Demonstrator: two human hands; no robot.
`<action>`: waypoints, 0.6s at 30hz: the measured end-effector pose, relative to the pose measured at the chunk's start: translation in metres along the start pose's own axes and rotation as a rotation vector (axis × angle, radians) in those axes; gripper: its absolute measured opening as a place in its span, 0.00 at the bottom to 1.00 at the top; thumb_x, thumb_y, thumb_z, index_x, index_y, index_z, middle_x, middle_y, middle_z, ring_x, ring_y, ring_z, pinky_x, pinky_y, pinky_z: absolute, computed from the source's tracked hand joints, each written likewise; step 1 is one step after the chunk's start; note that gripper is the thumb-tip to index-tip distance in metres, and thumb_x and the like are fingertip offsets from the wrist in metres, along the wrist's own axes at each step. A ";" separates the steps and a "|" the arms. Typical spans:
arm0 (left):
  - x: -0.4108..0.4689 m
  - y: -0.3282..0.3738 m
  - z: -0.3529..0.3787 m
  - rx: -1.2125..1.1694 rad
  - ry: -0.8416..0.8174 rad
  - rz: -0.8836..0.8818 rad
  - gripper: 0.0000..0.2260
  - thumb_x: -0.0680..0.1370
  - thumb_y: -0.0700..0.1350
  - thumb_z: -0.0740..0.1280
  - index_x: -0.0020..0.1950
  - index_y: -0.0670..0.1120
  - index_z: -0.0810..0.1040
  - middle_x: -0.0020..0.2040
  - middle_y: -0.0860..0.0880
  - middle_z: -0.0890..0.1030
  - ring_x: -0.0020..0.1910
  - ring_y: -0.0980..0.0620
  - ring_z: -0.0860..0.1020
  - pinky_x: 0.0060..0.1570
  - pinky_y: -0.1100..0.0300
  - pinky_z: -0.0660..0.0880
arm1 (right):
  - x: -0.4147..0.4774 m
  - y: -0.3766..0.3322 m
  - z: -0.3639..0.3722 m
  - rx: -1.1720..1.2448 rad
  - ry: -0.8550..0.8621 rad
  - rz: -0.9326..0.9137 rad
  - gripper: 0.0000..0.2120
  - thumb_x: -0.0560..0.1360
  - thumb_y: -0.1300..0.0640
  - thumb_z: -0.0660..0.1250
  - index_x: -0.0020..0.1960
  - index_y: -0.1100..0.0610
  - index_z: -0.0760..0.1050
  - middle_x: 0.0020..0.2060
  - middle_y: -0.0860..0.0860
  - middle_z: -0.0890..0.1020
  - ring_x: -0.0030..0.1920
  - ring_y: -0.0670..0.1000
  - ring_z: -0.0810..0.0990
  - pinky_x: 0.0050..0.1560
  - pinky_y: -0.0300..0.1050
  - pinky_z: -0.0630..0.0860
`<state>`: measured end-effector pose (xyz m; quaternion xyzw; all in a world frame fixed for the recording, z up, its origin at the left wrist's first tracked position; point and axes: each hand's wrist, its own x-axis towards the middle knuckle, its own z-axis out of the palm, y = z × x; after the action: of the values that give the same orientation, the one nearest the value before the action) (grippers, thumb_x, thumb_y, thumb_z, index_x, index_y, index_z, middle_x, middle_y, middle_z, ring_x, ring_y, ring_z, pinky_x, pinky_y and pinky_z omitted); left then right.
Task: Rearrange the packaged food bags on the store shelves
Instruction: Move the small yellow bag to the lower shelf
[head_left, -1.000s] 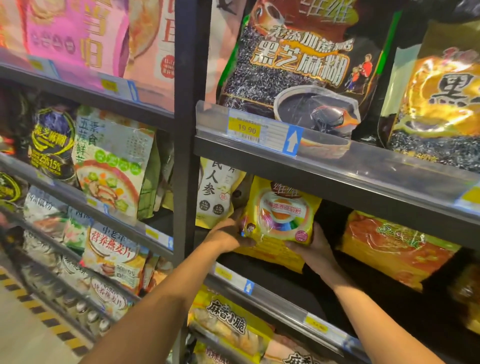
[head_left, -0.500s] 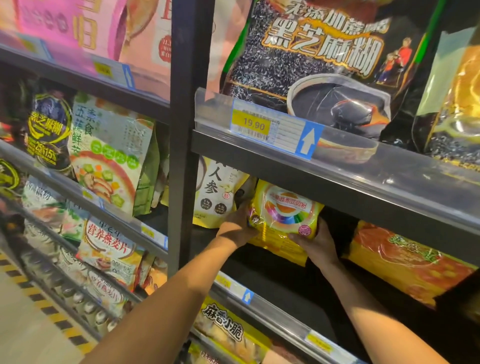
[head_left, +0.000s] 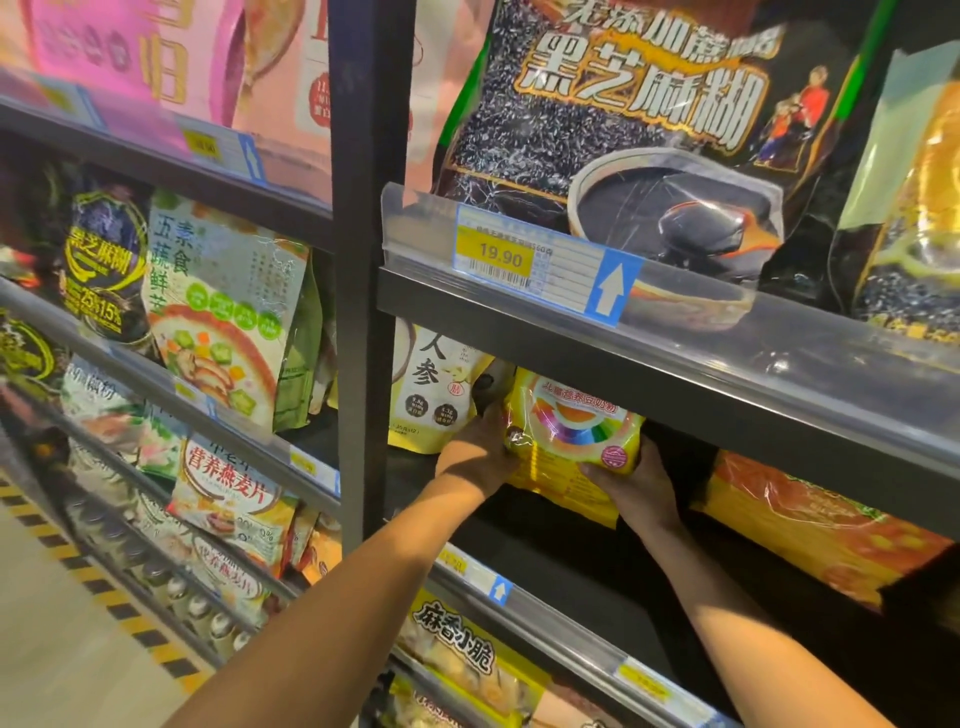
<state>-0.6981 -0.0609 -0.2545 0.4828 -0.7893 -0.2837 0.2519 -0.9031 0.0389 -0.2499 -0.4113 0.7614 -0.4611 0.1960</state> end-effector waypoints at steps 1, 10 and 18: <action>-0.001 0.000 -0.001 0.006 -0.001 0.006 0.31 0.78 0.49 0.72 0.78 0.45 0.65 0.66 0.41 0.80 0.65 0.40 0.79 0.62 0.50 0.76 | -0.002 0.000 -0.001 -0.006 0.004 0.005 0.34 0.70 0.53 0.81 0.72 0.54 0.69 0.65 0.54 0.79 0.67 0.57 0.77 0.62 0.51 0.72; -0.023 -0.002 -0.013 0.068 0.020 0.003 0.27 0.79 0.52 0.68 0.76 0.50 0.67 0.67 0.42 0.79 0.63 0.38 0.80 0.60 0.45 0.79 | -0.025 -0.009 -0.004 -0.064 0.032 0.022 0.42 0.69 0.47 0.81 0.77 0.55 0.66 0.71 0.54 0.75 0.71 0.58 0.74 0.68 0.55 0.73; -0.076 0.006 -0.033 0.261 0.009 0.161 0.27 0.78 0.57 0.69 0.75 0.53 0.68 0.68 0.46 0.77 0.69 0.41 0.74 0.59 0.47 0.79 | -0.068 -0.013 -0.008 -0.389 0.066 0.028 0.45 0.75 0.42 0.74 0.82 0.56 0.56 0.80 0.57 0.61 0.80 0.62 0.58 0.79 0.59 0.60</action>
<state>-0.6485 0.0034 -0.2361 0.4479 -0.8544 -0.1552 0.2126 -0.8627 0.0953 -0.2408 -0.4155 0.8478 -0.3159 0.0940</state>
